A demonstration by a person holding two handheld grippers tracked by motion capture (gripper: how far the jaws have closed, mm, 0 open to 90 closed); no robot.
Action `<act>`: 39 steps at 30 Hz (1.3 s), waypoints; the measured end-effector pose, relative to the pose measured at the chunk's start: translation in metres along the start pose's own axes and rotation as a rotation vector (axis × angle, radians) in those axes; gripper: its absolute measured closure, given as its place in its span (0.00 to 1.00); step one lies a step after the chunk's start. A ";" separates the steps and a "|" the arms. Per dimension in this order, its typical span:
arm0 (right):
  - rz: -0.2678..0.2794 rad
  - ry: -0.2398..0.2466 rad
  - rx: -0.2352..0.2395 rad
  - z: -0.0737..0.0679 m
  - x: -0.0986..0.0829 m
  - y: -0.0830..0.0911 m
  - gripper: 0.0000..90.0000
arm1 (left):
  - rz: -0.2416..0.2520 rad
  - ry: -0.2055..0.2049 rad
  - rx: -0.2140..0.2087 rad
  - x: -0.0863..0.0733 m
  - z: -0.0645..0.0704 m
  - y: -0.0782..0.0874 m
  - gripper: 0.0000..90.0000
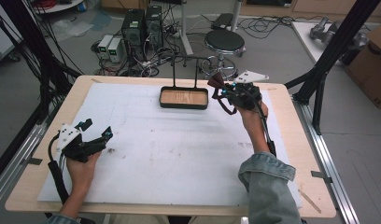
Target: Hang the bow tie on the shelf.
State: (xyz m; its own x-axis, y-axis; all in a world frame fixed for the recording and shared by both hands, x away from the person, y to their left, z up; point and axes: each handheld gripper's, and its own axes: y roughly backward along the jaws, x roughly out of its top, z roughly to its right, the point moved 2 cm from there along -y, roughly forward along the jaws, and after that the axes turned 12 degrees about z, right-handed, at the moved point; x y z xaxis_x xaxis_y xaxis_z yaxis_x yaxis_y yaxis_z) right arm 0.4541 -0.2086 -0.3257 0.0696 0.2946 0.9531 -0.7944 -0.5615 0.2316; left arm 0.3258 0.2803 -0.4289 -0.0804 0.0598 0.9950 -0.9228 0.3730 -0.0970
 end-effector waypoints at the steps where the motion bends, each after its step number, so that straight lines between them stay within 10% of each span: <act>1: 0.004 0.003 0.006 0.000 0.003 -0.003 0.86 | -0.001 0.000 0.000 0.000 0.000 0.000 0.20; 19: 0.096 -0.023 -0.014 0.001 0.029 -0.050 0.86 | -0.004 0.003 -0.011 0.000 0.000 0.001 0.20; 39: 0.182 -0.112 -0.006 0.014 0.029 -0.058 0.86 | -0.013 0.002 -0.022 -0.002 0.002 -0.001 0.20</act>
State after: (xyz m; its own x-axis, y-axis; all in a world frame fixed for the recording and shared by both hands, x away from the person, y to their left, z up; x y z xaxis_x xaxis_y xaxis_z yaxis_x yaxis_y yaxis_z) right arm 0.5105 -0.1778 -0.3084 -0.0091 0.1005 0.9949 -0.8035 -0.5929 0.0526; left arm 0.3265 0.2782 -0.4304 -0.0679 0.0568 0.9961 -0.9153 0.3938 -0.0849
